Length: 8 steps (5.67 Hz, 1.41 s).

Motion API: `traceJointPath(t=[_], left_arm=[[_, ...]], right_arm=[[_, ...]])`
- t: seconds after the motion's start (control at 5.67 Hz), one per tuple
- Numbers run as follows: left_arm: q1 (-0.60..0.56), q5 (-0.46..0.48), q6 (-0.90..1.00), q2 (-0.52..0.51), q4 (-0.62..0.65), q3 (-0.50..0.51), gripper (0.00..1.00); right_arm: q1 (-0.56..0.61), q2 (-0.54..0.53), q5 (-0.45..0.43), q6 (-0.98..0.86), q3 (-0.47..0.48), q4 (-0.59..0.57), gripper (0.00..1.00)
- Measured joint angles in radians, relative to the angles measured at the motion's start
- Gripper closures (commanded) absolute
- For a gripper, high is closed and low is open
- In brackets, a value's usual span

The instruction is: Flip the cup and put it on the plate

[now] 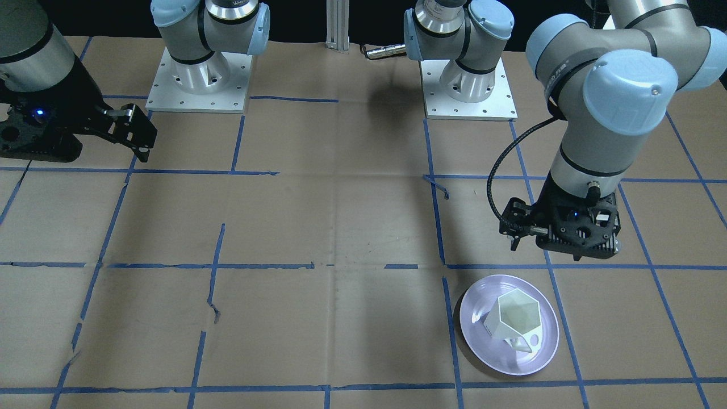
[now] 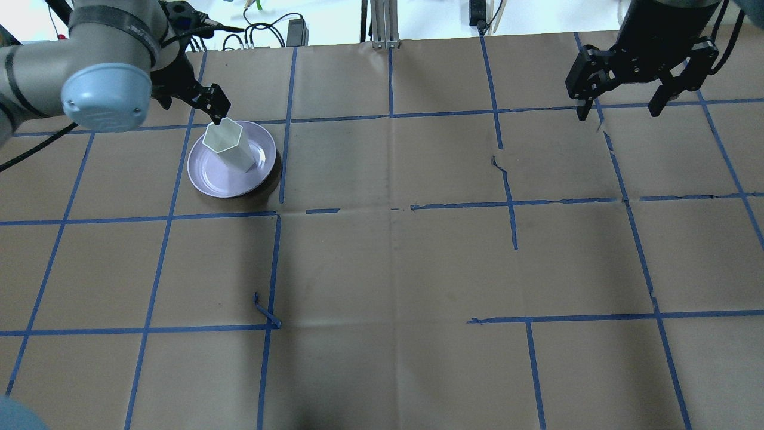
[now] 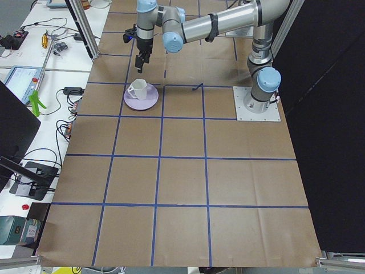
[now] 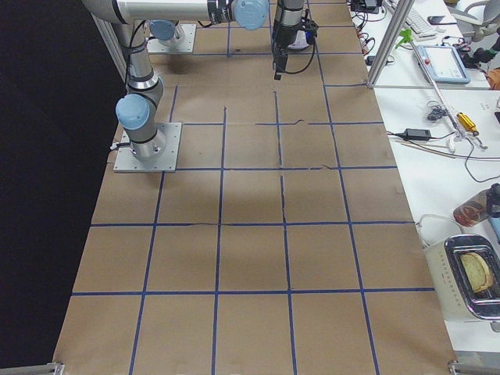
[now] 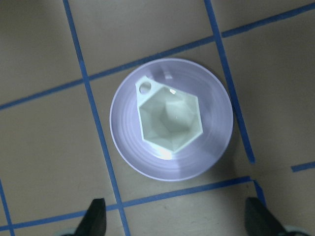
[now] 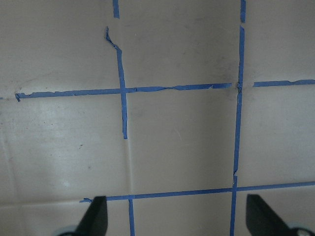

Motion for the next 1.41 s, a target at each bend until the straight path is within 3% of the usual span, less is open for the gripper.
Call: traceJointPath(t=[0.35,0.71,1.41], left_arm=[[-0.013,-0.086,-0.134,0.068,-0.22,0.086,0.0],[-0.075,-0.105,-0.247,0.056,-0.436,0.242,0.0],[-0.159,-0.108,-0.361,0.017,-0.464,0.244,0.0]], right_arm=[[0.0,0.0,0.0,0.0,0.0,0.0,0.0],[0.0,0.0,0.0,0.0,0.0,0.0,0.0],[0.0,0.0,0.0,0.0,0.0,0.0,0.0]])
